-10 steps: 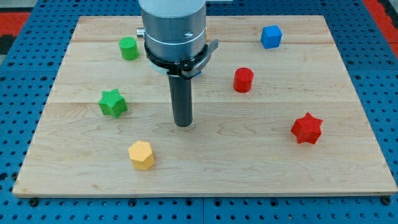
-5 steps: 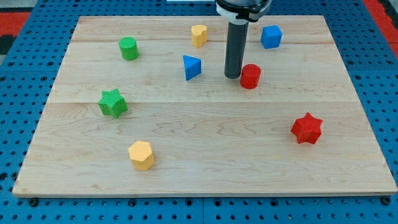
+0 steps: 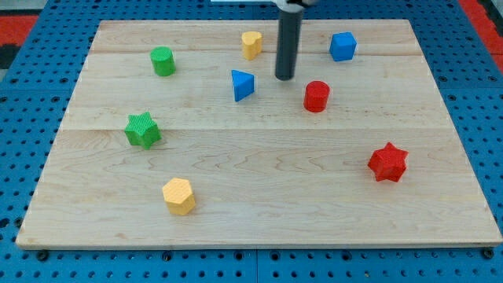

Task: Push the yellow heart diagonally to the top left of the green star

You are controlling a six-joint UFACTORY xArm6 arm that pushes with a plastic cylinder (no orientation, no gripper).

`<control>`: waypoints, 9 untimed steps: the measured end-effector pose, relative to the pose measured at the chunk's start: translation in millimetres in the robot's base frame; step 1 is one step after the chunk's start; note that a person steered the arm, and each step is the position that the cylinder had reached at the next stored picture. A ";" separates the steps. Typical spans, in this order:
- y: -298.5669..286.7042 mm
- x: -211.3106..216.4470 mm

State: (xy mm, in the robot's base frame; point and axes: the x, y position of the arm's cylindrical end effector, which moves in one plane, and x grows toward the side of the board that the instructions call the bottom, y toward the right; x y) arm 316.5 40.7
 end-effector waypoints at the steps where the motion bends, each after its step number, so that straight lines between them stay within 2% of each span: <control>1: -1.1 -16.4; 3: 14.0 -56.9; 7: 14.5 -56.9; 9: -28.4 -62.7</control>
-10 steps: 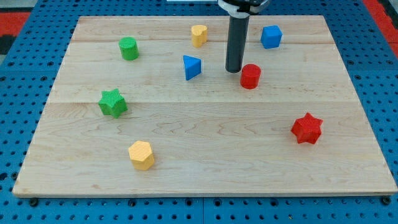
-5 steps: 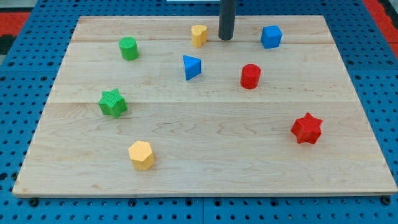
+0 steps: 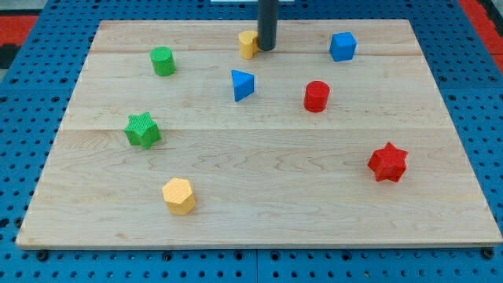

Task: Push the yellow heart diagonally to the top left of the green star

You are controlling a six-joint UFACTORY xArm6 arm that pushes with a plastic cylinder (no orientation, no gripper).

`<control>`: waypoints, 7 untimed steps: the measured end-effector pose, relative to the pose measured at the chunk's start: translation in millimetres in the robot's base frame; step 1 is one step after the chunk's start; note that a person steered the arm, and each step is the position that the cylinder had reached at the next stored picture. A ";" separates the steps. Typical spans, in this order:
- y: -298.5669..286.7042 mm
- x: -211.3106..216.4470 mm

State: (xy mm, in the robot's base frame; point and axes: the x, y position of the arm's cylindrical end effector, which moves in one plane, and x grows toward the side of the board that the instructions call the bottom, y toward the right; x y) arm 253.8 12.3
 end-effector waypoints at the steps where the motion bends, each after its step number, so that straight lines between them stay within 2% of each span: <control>1: -53.6 -13.2; 2: -113.0 -33.3; 3: -159.4 -19.0; 4: -206.2 18.0; 5: -224.2 -18.7; 6: -243.2 5.6; 7: -246.4 80.1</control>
State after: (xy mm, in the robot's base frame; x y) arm 333.9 -234.1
